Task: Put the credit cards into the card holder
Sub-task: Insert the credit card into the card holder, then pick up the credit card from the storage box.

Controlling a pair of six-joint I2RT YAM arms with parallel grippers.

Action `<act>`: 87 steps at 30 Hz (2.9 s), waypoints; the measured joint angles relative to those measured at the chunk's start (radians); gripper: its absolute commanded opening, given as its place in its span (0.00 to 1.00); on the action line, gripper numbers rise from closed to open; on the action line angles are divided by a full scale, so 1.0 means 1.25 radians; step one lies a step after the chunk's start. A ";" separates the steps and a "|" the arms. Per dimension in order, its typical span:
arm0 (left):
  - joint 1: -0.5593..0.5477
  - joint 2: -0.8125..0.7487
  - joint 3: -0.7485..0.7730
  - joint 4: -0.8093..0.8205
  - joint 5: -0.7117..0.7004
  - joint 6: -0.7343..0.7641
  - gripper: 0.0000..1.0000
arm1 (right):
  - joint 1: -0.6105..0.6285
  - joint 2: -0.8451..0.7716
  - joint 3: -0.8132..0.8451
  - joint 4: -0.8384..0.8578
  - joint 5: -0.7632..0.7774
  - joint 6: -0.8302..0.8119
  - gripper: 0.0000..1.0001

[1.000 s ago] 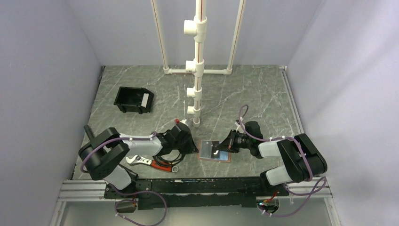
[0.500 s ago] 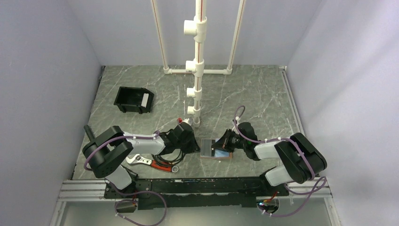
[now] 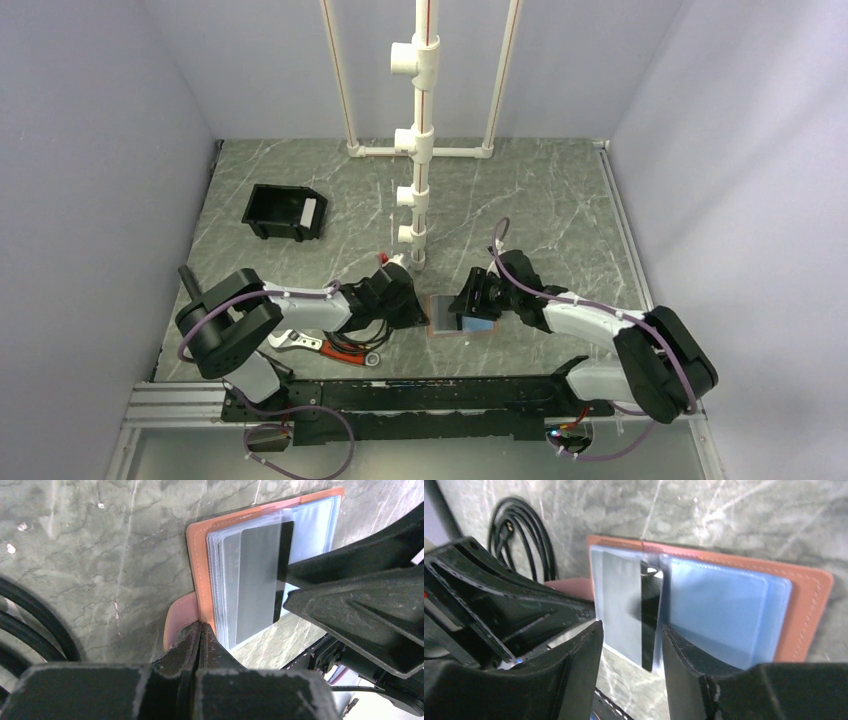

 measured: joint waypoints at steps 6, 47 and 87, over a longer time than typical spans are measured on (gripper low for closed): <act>-0.003 0.000 -0.001 0.003 0.000 0.001 0.03 | 0.002 -0.038 0.039 -0.150 0.018 -0.084 0.50; 0.271 -0.461 0.161 -0.528 0.170 0.174 1.00 | 0.043 -0.141 0.124 -0.265 0.080 -0.185 0.69; 0.795 0.421 0.871 -0.730 0.262 0.667 0.86 | -0.180 -0.136 0.198 -0.291 -0.113 -0.269 0.69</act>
